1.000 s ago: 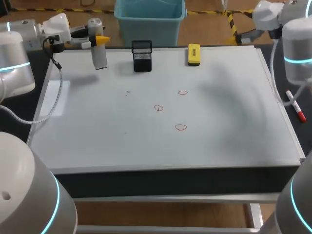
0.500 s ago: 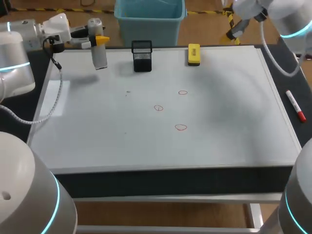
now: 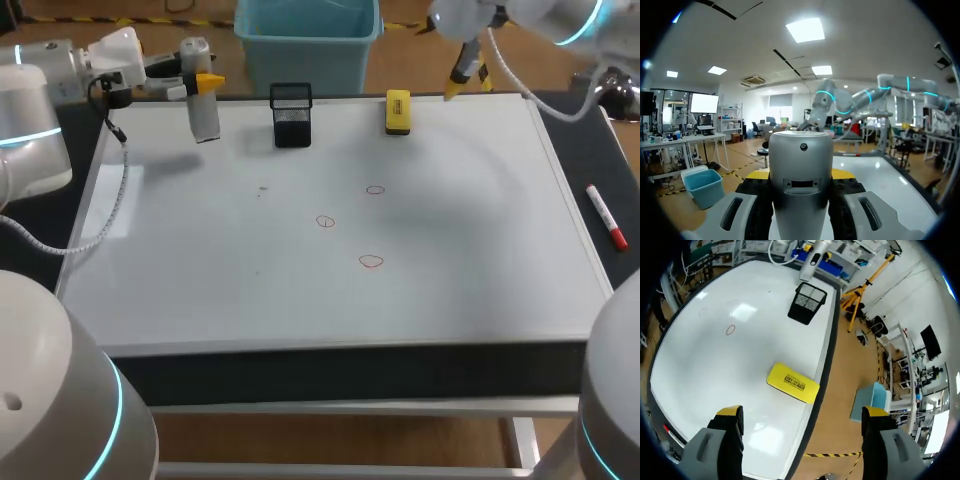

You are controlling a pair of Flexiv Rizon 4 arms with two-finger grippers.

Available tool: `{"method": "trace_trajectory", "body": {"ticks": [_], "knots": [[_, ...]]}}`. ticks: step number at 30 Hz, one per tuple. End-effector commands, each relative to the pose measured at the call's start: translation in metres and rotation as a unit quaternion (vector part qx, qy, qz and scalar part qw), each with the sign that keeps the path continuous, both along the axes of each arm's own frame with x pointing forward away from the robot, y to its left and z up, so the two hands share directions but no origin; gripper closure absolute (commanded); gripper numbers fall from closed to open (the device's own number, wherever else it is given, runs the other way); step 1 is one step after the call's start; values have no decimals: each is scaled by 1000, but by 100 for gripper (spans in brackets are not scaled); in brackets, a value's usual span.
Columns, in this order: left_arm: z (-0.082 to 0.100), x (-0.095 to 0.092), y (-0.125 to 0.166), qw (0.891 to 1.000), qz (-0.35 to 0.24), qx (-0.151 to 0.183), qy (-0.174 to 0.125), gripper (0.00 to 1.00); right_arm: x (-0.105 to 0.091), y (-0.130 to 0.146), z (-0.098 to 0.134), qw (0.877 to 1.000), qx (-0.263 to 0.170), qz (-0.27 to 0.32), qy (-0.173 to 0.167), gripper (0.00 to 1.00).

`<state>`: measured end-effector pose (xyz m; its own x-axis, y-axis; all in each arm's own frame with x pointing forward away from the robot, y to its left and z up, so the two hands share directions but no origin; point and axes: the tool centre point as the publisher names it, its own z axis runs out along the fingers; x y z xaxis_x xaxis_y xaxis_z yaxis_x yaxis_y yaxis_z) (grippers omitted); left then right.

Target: Pick up the inspection probe, press it on each red-marked spot on the whiteboard one by one, put down the probe, pick up the eraser, and wipe off all the red marks.

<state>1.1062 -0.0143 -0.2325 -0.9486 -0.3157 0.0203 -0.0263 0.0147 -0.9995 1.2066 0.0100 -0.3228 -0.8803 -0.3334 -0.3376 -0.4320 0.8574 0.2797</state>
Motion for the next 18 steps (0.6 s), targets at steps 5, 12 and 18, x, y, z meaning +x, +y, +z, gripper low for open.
{"method": "trace_trajectory", "body": {"ticks": [5, 12, 18], "knots": [[1, 0, 0, 1000, -1, 0, -1, 100, 11, 6, -1, 937, -300, 174, -47, 0], [1, 0, 0, 1000, -1, 0, -1, 100, 11, 6, -1, 937, -300, 174, -47, 0], [1, 0, 0, 1000, -1, 0, -1, 100, 11, 6, -1, 937, -300, 174, -47, 0]]}}
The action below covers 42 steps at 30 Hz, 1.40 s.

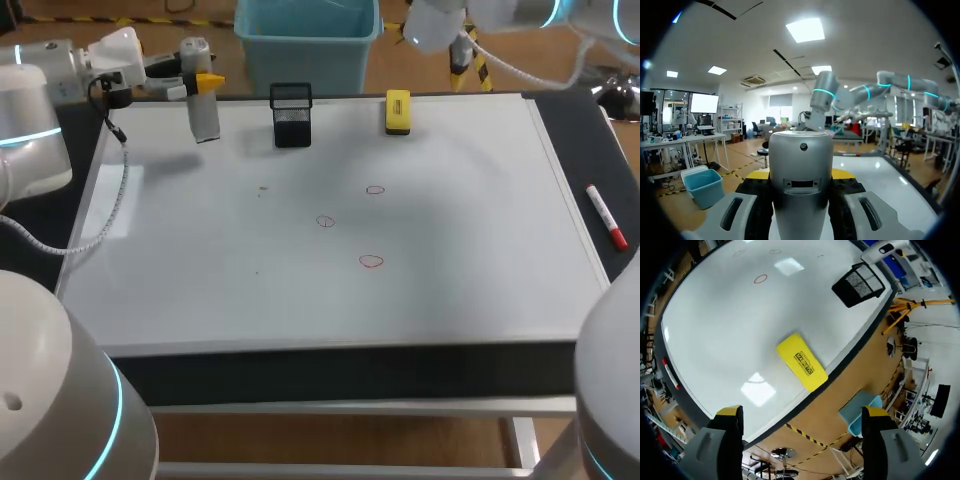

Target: Pick up the inspection probe, press it on each red-marked spot on the whiteboard one by one, put down the probe, pick up the eraser, and wipe off all the red marks.

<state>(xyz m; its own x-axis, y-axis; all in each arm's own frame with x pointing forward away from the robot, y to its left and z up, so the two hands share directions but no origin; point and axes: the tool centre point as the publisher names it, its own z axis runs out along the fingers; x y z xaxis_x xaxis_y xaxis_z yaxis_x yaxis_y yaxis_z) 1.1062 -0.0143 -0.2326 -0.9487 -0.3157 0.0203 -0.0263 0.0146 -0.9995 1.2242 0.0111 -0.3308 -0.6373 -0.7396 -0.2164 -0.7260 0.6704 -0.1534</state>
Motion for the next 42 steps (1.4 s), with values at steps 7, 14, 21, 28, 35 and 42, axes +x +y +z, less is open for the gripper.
{"method": "trace_trajectory", "body": {"ticks": [7, 14, 21, 28, 35, 42], "knots": [[1, 0, 0, 1000, -1, 0, -1, 100, -2, -1, -10, 995, -74, 55, 23, 0], [1, 0, 0, 1000, -1, 0, -1, 100, -5, 9, -31, 988, -54, 137, 37, 0], [1, 0, 0, 1000, -1, 0, -1, 100, -4, 25, -46, 976, -52, 206, 46, 0], [1, 0, 0, 1000, -1, 0, -1, 100, -1, 37, -56, 969, -47, 234, 61, 0], [1, 0, 0, 1000, -1, 0, -1, 100, -7, 47, -70, 953, -35, 288, 86, 0], [1, 0, 0, 1000, -1, 0, -1, 100, -10, 48, -80, 952, -36, 286, 103, 0]]}}
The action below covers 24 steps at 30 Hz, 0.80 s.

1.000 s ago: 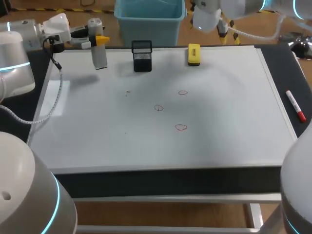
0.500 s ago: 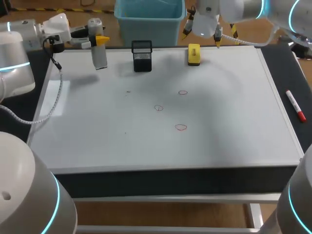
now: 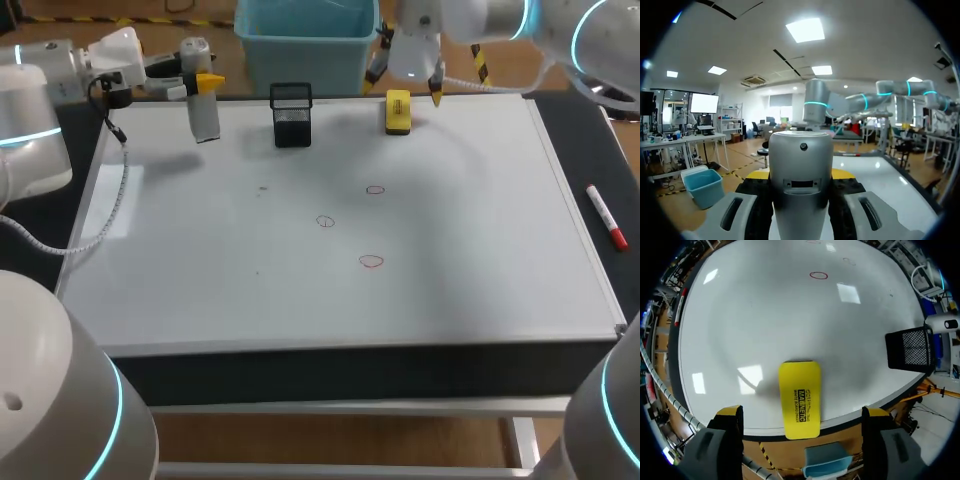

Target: Pick up the inspection probe, press it on each red-marked spot on the whiteboard one by one, put down the probe, pick up the eraser, and wipe off all the red marks.

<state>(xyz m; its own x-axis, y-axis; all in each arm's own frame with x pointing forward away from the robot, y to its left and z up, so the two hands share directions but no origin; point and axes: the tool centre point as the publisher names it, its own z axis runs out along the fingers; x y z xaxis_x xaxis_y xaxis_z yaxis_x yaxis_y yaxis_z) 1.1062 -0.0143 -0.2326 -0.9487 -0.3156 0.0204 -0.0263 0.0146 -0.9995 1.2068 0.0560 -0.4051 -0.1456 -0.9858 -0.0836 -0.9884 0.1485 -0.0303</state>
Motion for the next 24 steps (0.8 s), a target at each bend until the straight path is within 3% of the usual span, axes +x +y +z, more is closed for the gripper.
{"method": "trace_trajectory", "body": {"ticks": [1, 10, 23, 24], "knots": [[1, 0, 0, 1000, -1, 0, -1, 100, 6, 3, -7, 1000, -10, -2, 22, 0], [1, 0, 0, 1000, -1, 0, -1, 100, -8, 7, -14, 999, -13, -7, 28, 0], [1, 0, 0, 1000, -1, 0, -1, 100, -11, 1, -20, 999, -24, -10, 35, 0], [1, 0, 0, 1000, -1, 0, -1, 100, -11, 1, -20, 999, -25, -10, 35, 32]]}}
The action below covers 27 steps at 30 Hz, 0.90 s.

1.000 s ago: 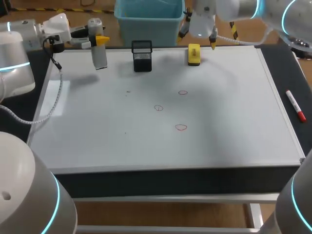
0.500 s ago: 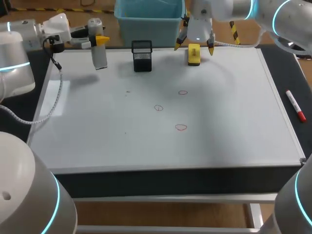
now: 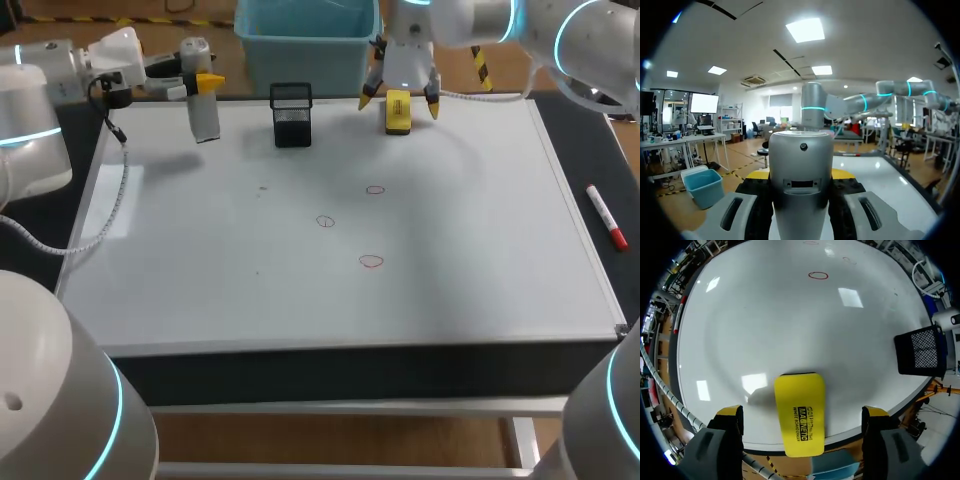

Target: Pick up the inspection probe, press it on each red-marked spot on the whiteboard one by one, put down the probe, pick up the eraser, and wipe off all the red marks.

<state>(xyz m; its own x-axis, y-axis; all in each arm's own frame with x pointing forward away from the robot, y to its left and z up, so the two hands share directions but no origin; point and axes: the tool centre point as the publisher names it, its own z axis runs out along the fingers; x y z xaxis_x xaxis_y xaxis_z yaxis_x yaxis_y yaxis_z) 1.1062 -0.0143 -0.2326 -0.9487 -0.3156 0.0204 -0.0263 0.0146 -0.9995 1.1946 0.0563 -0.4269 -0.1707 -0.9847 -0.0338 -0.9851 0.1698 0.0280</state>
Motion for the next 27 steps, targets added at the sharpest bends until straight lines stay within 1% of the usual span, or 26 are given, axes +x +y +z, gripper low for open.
{"method": "trace_trajectory", "body": {"ticks": [1, 2, 3, 10, 20, 27], "knots": [[1, 0, 0, 1000, -1, 0, -1, 100, 1, 0, 2, 1000, -7, 1, 1, 62], [1, 0, 0, 1000, -1, 0, -1, 100, 1, 0, 3, 1000, -8, 1, 1, 91], [1, 0, 0, 1000, -1, 0, -1, 100, 1, 1, 4, 1000, -9, 3, -1, 100], [1, 0, 0, 1000, -1, 0, -1, 100, -3, -1, 6, 1000, -9, 4, -3, 100], [1, 0, 0, 1000, -1, 0, -1, 100, -17, -9, 33, 999, -9, -15, -31, 100], [1, 0, 0, 1000, -1, 0, -1, 100, -30, -30, 49, 998, -10, -42, -44, 100]]}}
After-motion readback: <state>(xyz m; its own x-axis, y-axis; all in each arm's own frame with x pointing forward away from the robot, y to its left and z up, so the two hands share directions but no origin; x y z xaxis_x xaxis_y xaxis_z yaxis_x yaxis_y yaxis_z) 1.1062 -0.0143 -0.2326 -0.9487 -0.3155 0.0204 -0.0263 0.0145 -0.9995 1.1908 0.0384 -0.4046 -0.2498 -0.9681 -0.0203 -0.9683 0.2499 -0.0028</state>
